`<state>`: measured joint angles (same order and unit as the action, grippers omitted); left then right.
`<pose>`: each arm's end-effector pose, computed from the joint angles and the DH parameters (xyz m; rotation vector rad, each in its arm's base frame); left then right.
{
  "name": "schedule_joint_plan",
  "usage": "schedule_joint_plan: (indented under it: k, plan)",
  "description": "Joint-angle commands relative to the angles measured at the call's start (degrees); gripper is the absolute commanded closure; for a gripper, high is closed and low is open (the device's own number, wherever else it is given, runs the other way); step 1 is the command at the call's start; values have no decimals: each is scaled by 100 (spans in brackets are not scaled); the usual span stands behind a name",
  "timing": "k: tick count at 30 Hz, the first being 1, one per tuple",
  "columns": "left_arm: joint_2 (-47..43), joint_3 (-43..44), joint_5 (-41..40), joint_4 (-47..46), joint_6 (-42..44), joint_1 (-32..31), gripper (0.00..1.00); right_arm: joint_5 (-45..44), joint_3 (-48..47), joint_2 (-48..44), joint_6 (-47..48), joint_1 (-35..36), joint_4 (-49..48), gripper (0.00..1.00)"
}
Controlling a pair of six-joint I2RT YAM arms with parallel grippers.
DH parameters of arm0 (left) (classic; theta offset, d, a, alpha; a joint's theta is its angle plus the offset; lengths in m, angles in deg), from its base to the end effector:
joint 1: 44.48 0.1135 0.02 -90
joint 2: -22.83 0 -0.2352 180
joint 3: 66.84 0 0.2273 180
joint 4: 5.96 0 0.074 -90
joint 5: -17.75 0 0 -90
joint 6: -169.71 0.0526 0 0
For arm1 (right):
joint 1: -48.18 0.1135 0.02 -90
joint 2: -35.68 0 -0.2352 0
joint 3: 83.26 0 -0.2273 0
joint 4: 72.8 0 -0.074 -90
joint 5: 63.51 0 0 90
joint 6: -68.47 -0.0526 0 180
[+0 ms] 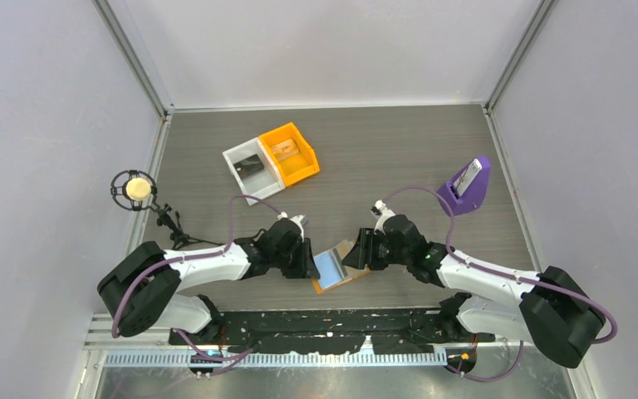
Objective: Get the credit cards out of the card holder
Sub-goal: Remove the credit card from the card holder.
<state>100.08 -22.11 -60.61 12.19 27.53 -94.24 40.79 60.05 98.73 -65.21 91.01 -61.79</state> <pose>0.1465 -0.1895 0.1236 0.0415 2.7132 -0.9268 0.1499 0.1566 0.1464 -0.1327 2.4303 1.0452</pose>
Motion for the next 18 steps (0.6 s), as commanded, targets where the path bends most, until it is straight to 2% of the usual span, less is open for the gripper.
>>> schedule_joint_plan:
  k: [1, 10, 18]
  plan:
    - [-20, -49, 60, -218, -20, -16, 75, 131, -288, 130, 18, 115, -141, 49]
    - [-177, -48, 55, -129, -35, -16, 74, 328, -474, 301, -10, 327, -329, 50]
    - [-1048, 86, -518, 894, -155, 63, 73, 474, -719, 641, -21, 530, -324, 50]
